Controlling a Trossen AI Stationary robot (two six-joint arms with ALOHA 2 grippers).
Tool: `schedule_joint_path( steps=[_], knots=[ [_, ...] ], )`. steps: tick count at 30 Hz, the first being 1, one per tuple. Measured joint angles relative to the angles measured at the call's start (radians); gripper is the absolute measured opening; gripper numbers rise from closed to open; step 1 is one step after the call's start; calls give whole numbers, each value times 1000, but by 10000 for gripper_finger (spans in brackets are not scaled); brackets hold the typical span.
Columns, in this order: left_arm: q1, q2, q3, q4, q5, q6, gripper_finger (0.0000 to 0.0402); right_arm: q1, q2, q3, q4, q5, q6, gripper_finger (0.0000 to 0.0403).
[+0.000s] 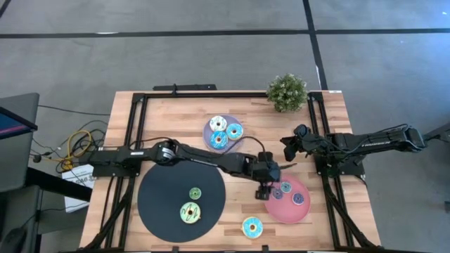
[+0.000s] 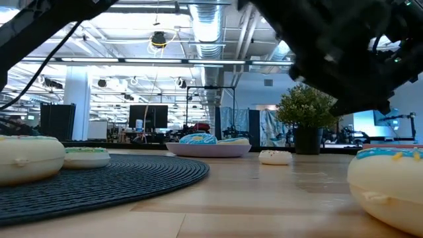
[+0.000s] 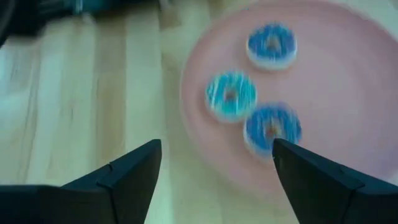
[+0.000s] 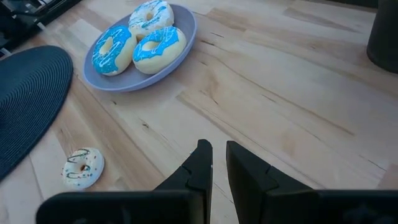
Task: Pick & Place donuts
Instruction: Put the small white donut on the pink plate
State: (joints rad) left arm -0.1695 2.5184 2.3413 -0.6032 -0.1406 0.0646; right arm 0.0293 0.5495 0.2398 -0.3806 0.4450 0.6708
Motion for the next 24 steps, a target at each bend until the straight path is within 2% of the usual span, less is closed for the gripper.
schedule_joint_path(
  steps=[4,7,10,13,15,16,20,24],
  knots=[
    [33,-77,0,-234,74,2,289,0,0,0,-1,0,0,37],
    [68,-114,-12,-337,151,1,252,1,0,0,-1,-1,0,37],
    [86,-146,-72,-358,174,-3,185,3,0,0,0,-1,0,37],
    [85,-193,-177,-361,159,-6,93,3,0,0,0,-2,2,37],
    [84,-237,-273,-340,154,-18,31,3,0,0,0,-2,2,37],
    [84,-265,-332,-316,155,-31,17,3,0,0,0,-2,2,37],
    [82,-448,-639,-136,96,-87,15,3,0,0,1,-2,2,37],
    [81,-721,-1014,113,60,-161,4,2,0,0,1,-1,2,37]
  ],
)
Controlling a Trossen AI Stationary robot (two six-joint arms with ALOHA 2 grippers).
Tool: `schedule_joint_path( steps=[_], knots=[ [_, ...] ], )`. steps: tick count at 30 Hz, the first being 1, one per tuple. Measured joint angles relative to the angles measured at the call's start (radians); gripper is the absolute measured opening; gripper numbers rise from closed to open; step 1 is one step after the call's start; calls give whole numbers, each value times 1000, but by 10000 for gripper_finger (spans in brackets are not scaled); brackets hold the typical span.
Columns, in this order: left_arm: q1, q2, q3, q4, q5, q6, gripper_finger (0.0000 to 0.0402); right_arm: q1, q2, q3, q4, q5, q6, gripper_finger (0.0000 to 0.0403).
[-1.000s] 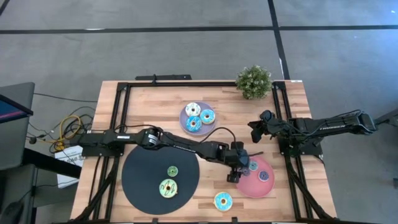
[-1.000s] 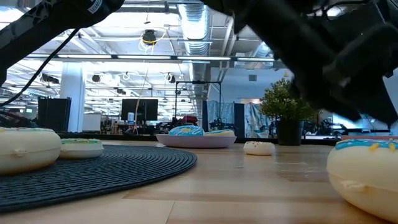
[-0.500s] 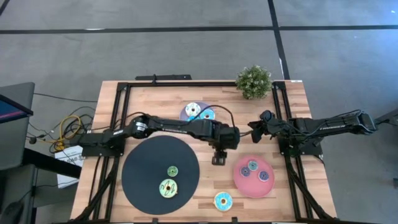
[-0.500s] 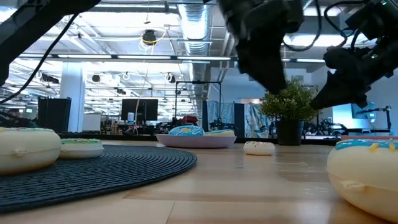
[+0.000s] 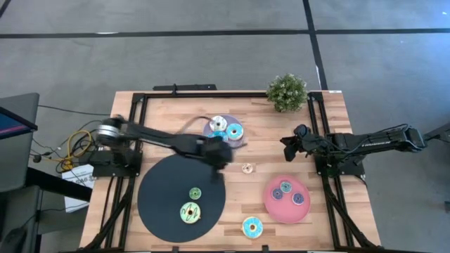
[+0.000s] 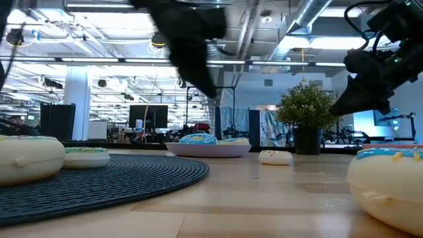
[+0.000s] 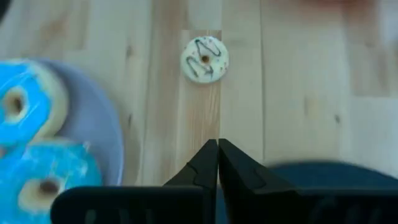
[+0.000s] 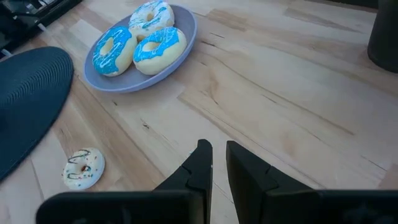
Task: Pick & Place donuts
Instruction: Put the small white donut on the pink plate
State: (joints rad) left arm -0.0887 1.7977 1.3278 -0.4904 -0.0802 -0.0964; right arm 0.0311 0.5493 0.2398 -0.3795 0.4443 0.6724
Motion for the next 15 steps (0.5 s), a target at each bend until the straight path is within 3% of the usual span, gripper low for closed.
schedule_joint_path(
  steps=[7,10,15],
  knots=[
    [3,-496,-549,386,-14,4,3,-1,13,0,130,23,-61,60],
    [10,-670,-689,448,-27,35,4,-1,55,1,267,-2,-136,92],
    [12,-903,-827,429,-201,115,4,-1,211,102,321,-25,-224,167]
  ],
)
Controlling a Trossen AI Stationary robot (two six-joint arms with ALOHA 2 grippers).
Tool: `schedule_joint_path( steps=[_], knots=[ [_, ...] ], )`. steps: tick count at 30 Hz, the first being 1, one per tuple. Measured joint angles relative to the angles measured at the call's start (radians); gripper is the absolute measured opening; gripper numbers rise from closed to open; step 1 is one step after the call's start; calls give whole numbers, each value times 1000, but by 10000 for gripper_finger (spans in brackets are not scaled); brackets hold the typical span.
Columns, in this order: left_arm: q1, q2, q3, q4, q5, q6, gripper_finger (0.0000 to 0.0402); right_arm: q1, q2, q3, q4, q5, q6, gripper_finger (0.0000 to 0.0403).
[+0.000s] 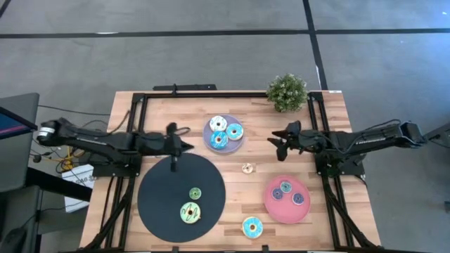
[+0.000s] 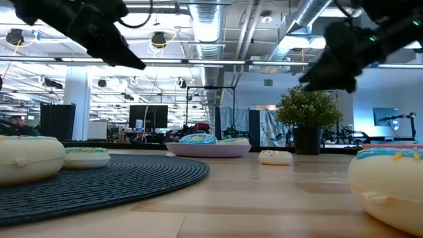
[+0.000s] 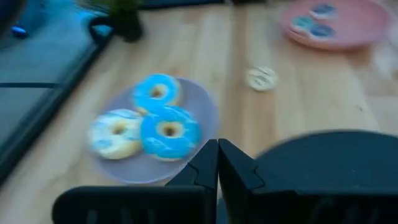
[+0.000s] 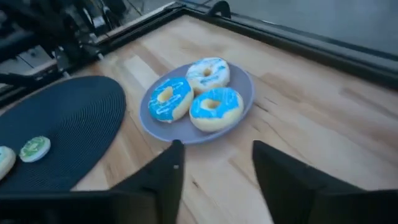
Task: Pick & Place donuts
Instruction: Put the small white donut on the pink plate
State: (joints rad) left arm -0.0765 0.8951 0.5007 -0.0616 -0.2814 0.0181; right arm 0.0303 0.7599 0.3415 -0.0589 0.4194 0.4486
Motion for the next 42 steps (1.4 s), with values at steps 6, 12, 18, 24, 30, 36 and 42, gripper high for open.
schedule_joint_path(
  steps=[6,12,18,24,30,36,42],
  knots=[
    [3,-166,-71,-8,-41,-43,4,2,267,254,-197,-21,14,269],
    [3,-256,-123,-42,2,-38,4,0,578,556,-500,-50,92,309],
    [3,-326,-138,-75,23,-2,4,3,822,788,-661,-212,130,308],
    [3,-397,-138,-105,101,-41,4,29,982,861,-701,-293,139,306],
    [3,-399,-194,-64,51,-91,4,61,1067,862,-683,-317,165,306],
    [3,-399,-210,-21,56,-118,4,91,1095,862,-641,-343,181,306],
    [3,-399,-210,-14,66,-120,4,100,1095,862,-636,-342,199,306]
  ],
)
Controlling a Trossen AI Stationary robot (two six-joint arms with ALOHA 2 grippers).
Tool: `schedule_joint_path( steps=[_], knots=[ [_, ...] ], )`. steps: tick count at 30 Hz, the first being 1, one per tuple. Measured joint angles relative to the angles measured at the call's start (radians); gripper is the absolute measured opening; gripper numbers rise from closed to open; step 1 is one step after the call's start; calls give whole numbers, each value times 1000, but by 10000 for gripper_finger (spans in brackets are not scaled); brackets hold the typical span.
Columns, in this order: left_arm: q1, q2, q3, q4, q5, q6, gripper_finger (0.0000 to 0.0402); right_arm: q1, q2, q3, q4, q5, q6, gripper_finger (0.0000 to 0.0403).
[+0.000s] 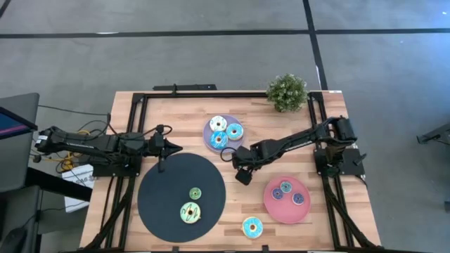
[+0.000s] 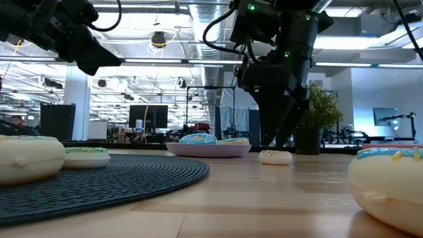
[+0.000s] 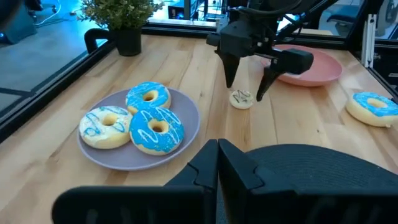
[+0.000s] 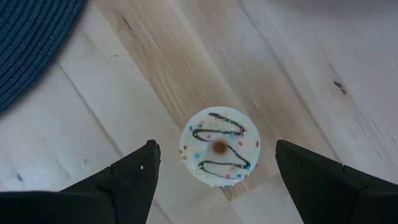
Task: Pick & Place donuts
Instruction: Put the small white donut on the pink plate
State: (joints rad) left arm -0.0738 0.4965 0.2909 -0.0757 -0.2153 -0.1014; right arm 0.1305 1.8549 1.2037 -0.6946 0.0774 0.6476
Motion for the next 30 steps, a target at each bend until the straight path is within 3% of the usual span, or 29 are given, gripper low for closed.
schedule_joint_path(
  steps=[14,30],
  knots=[
    [0,0,1,14,0,12,4,-13,89,0,33,-18,-5,299],
    [0,0,1,14,-6,12,4,-16,83,-3,-2,-20,-18,207]
  ],
)
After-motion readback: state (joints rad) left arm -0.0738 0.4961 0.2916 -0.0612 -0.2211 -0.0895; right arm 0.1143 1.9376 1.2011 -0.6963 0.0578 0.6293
